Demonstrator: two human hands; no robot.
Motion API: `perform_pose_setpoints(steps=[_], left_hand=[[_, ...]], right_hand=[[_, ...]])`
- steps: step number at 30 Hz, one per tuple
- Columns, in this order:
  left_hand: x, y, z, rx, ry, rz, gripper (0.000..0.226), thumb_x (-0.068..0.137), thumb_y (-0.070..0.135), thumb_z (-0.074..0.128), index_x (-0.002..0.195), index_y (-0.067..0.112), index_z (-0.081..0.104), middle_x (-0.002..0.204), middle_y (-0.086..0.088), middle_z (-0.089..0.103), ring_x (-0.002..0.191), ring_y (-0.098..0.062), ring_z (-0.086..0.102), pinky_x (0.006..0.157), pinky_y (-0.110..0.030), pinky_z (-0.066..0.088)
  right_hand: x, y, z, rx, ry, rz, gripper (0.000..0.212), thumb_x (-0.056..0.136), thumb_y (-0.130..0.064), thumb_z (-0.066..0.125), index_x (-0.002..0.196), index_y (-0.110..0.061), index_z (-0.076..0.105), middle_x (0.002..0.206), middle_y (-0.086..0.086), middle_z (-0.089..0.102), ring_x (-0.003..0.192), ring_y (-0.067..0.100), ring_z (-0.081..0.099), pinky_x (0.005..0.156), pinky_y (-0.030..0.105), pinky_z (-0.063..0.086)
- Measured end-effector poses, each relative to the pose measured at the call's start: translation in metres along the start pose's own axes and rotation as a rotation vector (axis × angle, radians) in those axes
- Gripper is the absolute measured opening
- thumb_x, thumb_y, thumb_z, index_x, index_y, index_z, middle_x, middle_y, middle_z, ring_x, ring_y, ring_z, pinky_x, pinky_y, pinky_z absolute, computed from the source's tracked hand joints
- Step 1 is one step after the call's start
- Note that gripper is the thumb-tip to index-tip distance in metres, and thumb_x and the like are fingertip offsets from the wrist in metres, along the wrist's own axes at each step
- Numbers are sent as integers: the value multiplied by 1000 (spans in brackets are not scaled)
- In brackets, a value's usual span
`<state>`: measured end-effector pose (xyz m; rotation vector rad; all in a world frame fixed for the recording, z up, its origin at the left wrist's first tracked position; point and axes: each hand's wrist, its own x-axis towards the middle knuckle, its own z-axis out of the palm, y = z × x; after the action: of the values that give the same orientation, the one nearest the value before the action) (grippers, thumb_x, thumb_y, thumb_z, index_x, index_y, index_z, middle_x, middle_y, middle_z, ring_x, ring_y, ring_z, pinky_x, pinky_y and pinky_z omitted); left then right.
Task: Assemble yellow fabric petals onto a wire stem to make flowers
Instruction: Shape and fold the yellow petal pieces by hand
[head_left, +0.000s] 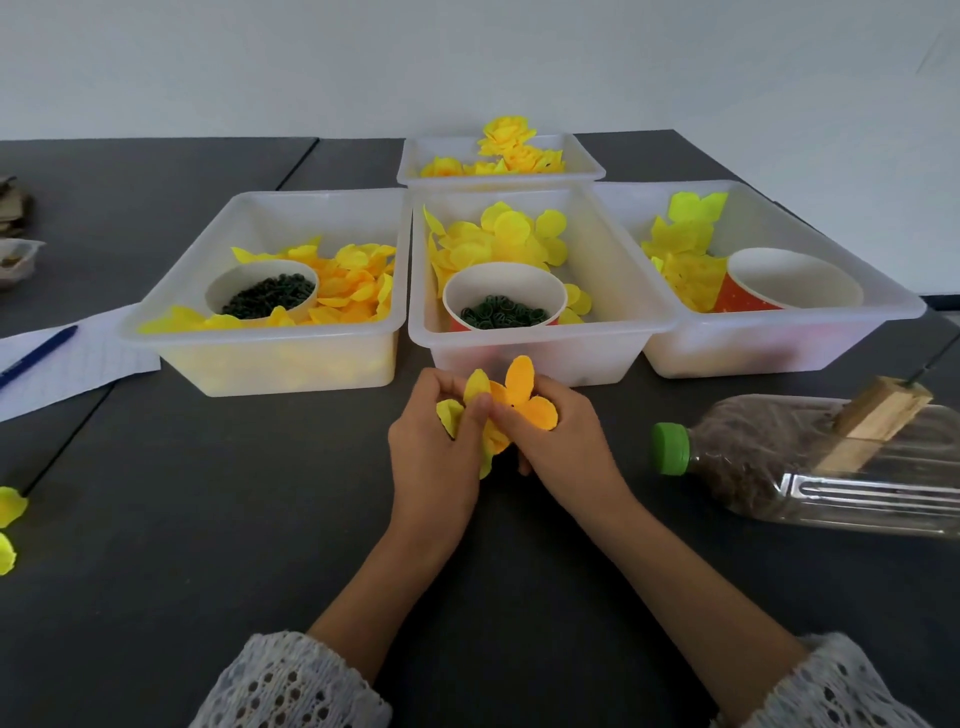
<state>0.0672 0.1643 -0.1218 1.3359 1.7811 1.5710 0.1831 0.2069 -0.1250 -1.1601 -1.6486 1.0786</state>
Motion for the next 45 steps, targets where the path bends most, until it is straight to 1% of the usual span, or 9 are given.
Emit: perform_pose_setpoints(steps=[5, 8, 13, 18, 23, 29, 36, 40, 45], left_hand=[[0, 1, -2, -53, 8, 10, 12, 92, 28, 64, 85, 28, 55, 79, 14, 63, 77, 2, 60, 60, -9, 44], [-1, 0, -2, 32, -25, -10, 15, 87, 41, 65, 88, 32, 54, 80, 16, 63, 79, 2, 60, 60, -9, 44], [0, -2, -5, 244, -135, -99, 29, 79, 59, 62, 78, 30, 56, 68, 8, 64, 65, -7, 61, 60, -33, 52], [-2, 2, -4, 372, -200, -55, 29, 91, 50, 52, 70, 30, 56, 66, 9, 63, 63, -7, 59, 54, -28, 42], [-2, -3, -4, 352, -179, -13, 14, 94, 29, 57, 81, 30, 58, 80, 10, 58, 73, -9, 57, 62, -28, 45], [-7, 1, -1, 301, -175, 28, 16, 94, 29, 53, 79, 28, 58, 82, 8, 51, 72, -8, 53, 62, -27, 45], [-4, 3, -27, -23, -65, -57, 20, 93, 21, 53, 77, 12, 62, 59, 2, 50, 53, -1, 45, 49, -12, 39], [-5, 14, -44, 1, -219, 16, 23, 93, 36, 60, 82, 18, 69, 65, 0, 59, 59, -9, 53, 58, -27, 47], [44, 39, -95, 147, 54, 194, 25, 85, 40, 63, 72, 19, 60, 65, -5, 57, 57, -12, 48, 54, -23, 39]], right_hand=[[6, -3, -8, -106, -126, 70, 35, 91, -36, 59, 62, -16, 61, 50, -1, 61, 43, 3, 51, 49, 17, 40], [2, -2, -3, -181, -16, 13, 36, 93, -38, 57, 63, -18, 59, 51, -3, 60, 48, 6, 56, 50, 16, 43], [-7, 1, 8, -145, 184, -109, 23, 95, -23, 56, 73, -15, 58, 61, -4, 58, 57, 13, 56, 58, 40, 49], [-8, 3, 9, -160, 257, -169, 16, 95, -21, 58, 80, -18, 54, 65, -5, 57, 59, 7, 53, 51, 16, 40], [-6, 6, 11, -301, 165, -187, 23, 95, -13, 54, 74, -18, 49, 63, -6, 51, 56, 12, 48, 55, 31, 42], [-4, 6, 9, -650, 128, -227, 24, 96, -14, 47, 74, -22, 45, 63, -16, 37, 54, 2, 40, 61, 7, 33], [-3, 1, 5, -371, 150, -140, 23, 90, -8, 49, 72, -13, 63, 65, -4, 63, 63, 14, 58, 66, 34, 46], [-5, 1, 3, -195, 118, -105, 31, 92, -12, 56, 64, -24, 58, 56, -4, 60, 57, 8, 58, 58, 19, 43], [-3, 4, 5, -54, 93, -61, 18, 96, -29, 54, 85, -16, 60, 66, -2, 62, 59, 3, 59, 54, 10, 43]])
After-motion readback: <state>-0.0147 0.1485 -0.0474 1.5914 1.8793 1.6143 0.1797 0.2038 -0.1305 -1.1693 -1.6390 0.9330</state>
